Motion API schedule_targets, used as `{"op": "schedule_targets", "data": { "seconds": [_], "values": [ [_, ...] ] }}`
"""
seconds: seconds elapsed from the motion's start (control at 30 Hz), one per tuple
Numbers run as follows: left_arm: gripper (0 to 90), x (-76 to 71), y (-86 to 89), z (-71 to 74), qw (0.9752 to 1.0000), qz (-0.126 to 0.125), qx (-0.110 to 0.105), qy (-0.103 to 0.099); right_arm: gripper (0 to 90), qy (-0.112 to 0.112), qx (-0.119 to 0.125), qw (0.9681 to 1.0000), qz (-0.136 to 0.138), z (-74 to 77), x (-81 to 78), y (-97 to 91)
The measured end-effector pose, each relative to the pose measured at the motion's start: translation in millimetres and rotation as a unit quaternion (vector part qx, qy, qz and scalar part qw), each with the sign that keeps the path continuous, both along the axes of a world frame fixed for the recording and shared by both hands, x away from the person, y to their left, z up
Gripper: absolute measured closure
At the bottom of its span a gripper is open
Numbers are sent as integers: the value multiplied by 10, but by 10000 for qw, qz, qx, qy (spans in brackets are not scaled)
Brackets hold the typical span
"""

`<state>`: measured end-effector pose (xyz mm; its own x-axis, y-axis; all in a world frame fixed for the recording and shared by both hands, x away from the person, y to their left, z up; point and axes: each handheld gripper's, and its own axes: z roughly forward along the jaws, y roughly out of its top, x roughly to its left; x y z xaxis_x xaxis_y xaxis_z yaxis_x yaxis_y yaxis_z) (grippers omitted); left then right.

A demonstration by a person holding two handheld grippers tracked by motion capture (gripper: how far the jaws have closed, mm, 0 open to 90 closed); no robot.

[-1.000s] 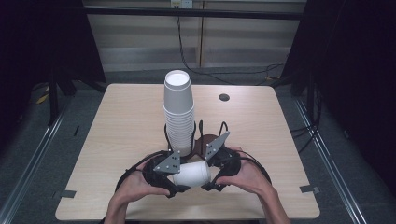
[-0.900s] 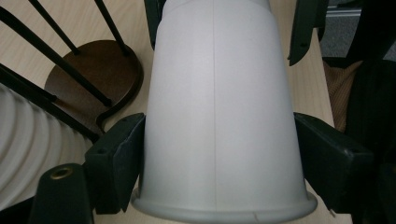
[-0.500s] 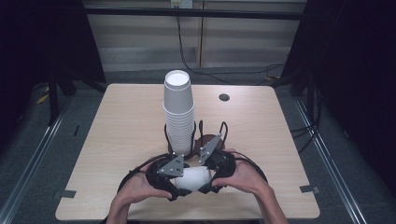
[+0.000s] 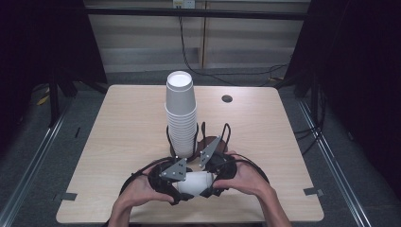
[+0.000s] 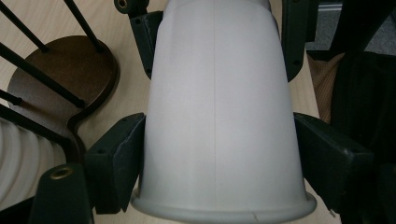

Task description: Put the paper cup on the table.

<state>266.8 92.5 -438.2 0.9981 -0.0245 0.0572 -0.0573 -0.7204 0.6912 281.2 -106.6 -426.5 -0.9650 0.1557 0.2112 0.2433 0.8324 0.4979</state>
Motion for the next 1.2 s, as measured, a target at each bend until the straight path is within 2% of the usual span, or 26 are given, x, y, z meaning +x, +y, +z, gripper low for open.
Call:
{"op": "schedule_targets", "data": {
  "seconds": [0.13,0.47,0.6,0.77,0.9,1.1,1.2],
  "values": [
    [196,10,11,13,10000,-11,-7,35,246,-11,52,10000,23,8,-1,-11],
    [163,29,52,20,9992,47,-392,83,247,-12,40,10000,-66,66,-10,-18],
    [158,23,93,38,9979,109,-633,88,247,-40,28,9999,-100,71,-13,-23],
    [157,31,134,63,9968,116,-785,33,246,-36,62,9999,-119,73,-12,-34],
    [157,33,173,72,9948,185,-1002,75,246,-78,94,9998,-140,82,-9,-54],
    [158,29,222,93,9930,280,-1145,47,245,-94,131,9995,-279,92,-13,-118],
    [158,28,251,104,9908,311,-1316,83,245,-105,212,9991,-365,80,-13,-159]
  ]
}}
